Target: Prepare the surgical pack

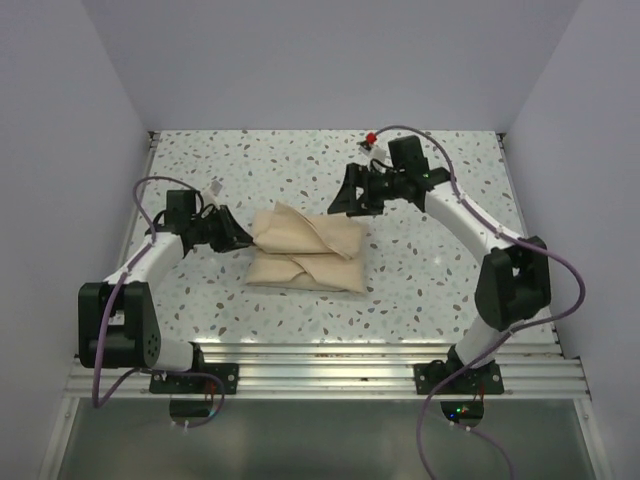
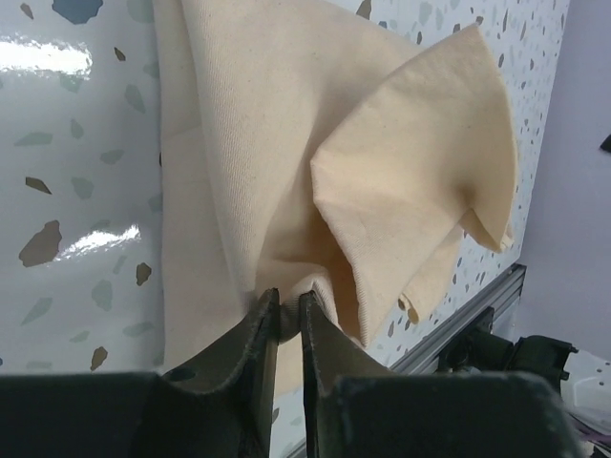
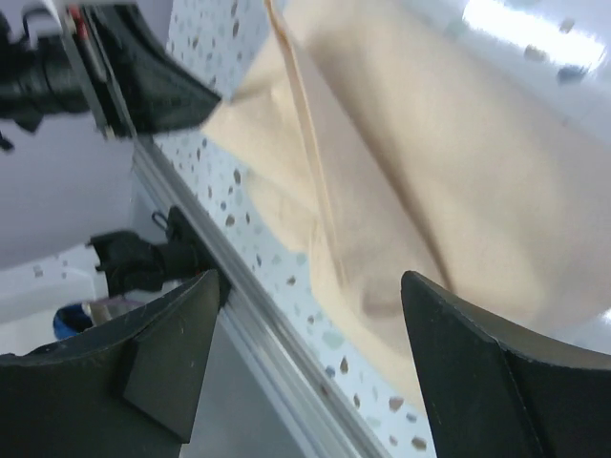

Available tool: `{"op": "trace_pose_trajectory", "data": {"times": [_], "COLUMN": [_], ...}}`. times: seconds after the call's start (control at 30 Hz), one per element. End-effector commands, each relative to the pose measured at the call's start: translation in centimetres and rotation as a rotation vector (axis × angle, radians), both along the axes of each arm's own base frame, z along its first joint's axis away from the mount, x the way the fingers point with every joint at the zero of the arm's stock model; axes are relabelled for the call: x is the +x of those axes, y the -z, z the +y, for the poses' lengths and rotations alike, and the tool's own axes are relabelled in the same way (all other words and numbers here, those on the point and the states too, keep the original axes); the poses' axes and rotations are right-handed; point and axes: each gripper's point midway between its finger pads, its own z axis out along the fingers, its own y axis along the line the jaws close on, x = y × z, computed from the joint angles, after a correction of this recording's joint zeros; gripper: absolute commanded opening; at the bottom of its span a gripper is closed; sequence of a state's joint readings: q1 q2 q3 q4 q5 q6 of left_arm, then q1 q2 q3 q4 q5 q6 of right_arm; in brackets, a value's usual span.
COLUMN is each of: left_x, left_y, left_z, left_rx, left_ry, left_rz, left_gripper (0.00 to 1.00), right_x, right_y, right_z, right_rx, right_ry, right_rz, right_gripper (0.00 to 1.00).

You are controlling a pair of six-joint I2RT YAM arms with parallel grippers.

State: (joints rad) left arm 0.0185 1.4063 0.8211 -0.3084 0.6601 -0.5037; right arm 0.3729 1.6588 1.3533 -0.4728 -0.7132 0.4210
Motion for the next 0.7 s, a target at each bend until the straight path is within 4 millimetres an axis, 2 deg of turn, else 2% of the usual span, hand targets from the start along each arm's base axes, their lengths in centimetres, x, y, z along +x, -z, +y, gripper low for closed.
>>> {"op": "trace_pose_trajectory", "data": {"times": [0.0,0.03,0.07,0.17,0.23,0.27,0.3,0.37,0.67], "left_x": [-1.0,-1.2,-1.6,-2.1,-2.3,-2.4,-2.5,-2.7,-2.7], "left_y": [-0.2,0.0,0.4,1.0,1.4,1.6,1.8,2.0,1.9], "left_z": [-0.4,-0.4,-0.4,-0.4,-0.4,-0.4,-0.4,-0.3,-0.4], "left_rx": [-0.014,-0.015,-0.016,-0.015,-0.017,-0.017,-0.015,-0.012,-0.017], "left_ry": [0.035,0.037,0.038,0.035,0.033,0.033,0.031,0.027,0.034], "left_rz": [-0.021,-0.015,-0.006,0.007,0.023,0.029,0.032,0.038,0.037], "left_gripper": [0.17,0.17,0.17,0.17,0.2,0.2,0.22,0.23,0.23], "right_x": [5.7,6.5,8.2,9.2,9.0,9.4,8.5,7.6,3.3], "right_y": [-0.7,-0.4,0.7,1.2,1.5,0.4,1.4,1.3,2.5], "right_z": [1.2,1.7,2.8,6.3,7.6,8.2,8.9,9.7,10.9], "right_rx": [0.002,0.014,0.031,0.111,0.107,0.104,0.083,0.08,0.013], "right_ry": [0.106,0.11,0.097,0.013,-0.056,-0.079,-0.131,-0.169,-0.264], "right_rz": [-0.016,0.01,0.049,0.109,0.085,0.043,0.055,0.04,-0.021], "right_gripper": [0.8,0.8,0.8,0.83,0.86,0.87,0.89,0.91,0.95]}}
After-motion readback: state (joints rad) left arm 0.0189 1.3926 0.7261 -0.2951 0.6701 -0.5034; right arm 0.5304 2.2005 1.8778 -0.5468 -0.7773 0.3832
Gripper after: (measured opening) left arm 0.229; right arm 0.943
